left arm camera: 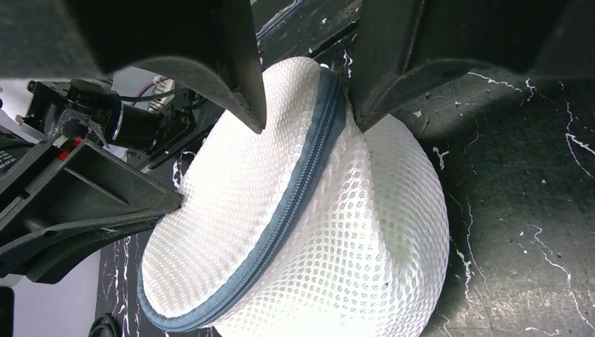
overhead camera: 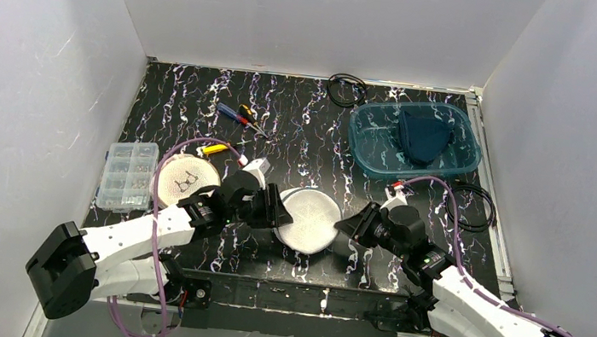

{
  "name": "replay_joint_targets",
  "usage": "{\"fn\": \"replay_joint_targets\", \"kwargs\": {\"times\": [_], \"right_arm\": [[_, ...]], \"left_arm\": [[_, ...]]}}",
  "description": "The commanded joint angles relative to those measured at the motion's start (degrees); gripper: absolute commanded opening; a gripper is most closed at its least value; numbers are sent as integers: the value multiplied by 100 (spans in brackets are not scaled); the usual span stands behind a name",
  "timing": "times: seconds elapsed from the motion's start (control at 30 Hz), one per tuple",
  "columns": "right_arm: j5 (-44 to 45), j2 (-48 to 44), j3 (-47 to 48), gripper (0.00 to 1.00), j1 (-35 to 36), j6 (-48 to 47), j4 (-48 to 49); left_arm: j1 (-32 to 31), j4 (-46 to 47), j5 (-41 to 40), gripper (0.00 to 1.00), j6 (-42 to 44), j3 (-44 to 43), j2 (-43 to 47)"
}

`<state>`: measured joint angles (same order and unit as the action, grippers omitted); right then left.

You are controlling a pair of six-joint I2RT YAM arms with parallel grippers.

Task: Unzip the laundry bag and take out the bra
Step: Pick up the laundry bag at the center of the board.

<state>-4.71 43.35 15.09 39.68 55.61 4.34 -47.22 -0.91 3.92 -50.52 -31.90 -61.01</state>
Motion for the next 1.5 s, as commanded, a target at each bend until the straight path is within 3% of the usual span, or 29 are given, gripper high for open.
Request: {"fn": "replay_joint_targets", "kwargs": {"times": [0.0, 0.13, 0.2, 0.33, 0.4, 0.43, 0.53, 0.67, 0.83, 0.97, 1.2, 1.47], "right_arm": [[-87, -44, -129, 29, -48, 56, 265], [-181, -31, -129, 32, -57, 17, 303], [-329, 36, -90, 41, -57, -93, 378], [-416, 300, 610, 78, -55, -929, -457], [-213, 363, 1126, 97, -52, -1453, -1178], [-9, 359, 1347, 99, -52, -1630, -1501], [754, 243, 1867, 99, -55, -1788, -2206], [1324, -301, 1907, 99, -57, -1818, -2080], [104, -333, 2136, 99, -57, -2474, -1706], [-897, -342, 2035, 98, -57, -2351, -1078], [-1680, -384, 1446, 89, 62, -1149, 599], [-1000, 19, 1270, 84, 1118, -1075, 1492]], "left_arm": [[2, 187, 149, 40, 104, 5, 81], [-3, 223, 210, 28, 121, 17, 54], [0, 197, 207, 19, 122, 28, 59], [-4, -172, 114, 0, 85, -59, 197], [0, -556, 10, 0, 49, -211, 305], [0, -761, -53, 0, 43, -316, 366], [2, -1396, -308, 0, -119, -643, 579], [-3, -2260, -865, 0, -547, -1135, 845], [1, -3549, -1504, 0, -1339, -1862, 902], [-1, -4171, -1681, 0, -1909, -2475, 718], [9, -4281, -2001, 0, -2944, -2769, 644], [124, -4139, -2035, 0, -3284, -3185, 384]]}}
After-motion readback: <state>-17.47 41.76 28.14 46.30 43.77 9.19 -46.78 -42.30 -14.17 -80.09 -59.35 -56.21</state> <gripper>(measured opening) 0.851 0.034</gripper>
